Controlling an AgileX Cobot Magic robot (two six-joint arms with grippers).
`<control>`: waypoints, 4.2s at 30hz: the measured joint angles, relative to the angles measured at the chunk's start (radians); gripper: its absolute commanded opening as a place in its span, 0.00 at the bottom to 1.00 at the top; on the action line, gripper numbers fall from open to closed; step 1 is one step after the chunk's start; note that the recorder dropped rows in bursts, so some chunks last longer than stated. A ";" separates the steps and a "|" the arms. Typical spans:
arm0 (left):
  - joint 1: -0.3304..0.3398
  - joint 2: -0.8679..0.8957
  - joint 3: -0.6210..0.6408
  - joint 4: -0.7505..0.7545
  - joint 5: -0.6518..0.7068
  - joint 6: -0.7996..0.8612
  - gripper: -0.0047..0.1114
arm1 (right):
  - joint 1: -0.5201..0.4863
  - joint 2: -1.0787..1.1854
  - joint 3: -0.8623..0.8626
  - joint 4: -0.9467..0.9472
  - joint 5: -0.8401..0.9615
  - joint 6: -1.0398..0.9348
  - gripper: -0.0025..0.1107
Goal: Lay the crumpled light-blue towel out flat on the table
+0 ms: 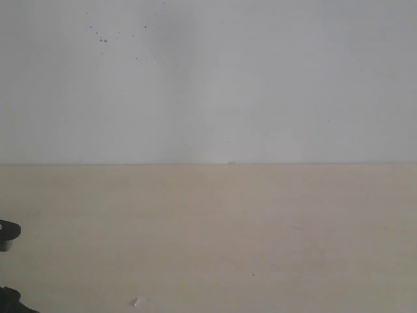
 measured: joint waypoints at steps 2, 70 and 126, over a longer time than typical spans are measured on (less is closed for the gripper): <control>0.002 0.004 -0.001 0.029 -0.002 -0.021 0.49 | 0.000 0.000 0.000 0.006 0.000 0.000 0.12; -0.003 0.110 -0.070 -0.068 -0.059 -0.015 0.53 | 0.000 0.000 0.000 0.213 0.046 -0.052 0.12; 0.009 -0.124 -0.057 0.313 -0.078 -0.418 0.08 | 0.000 0.000 0.039 0.090 -0.016 -0.036 0.12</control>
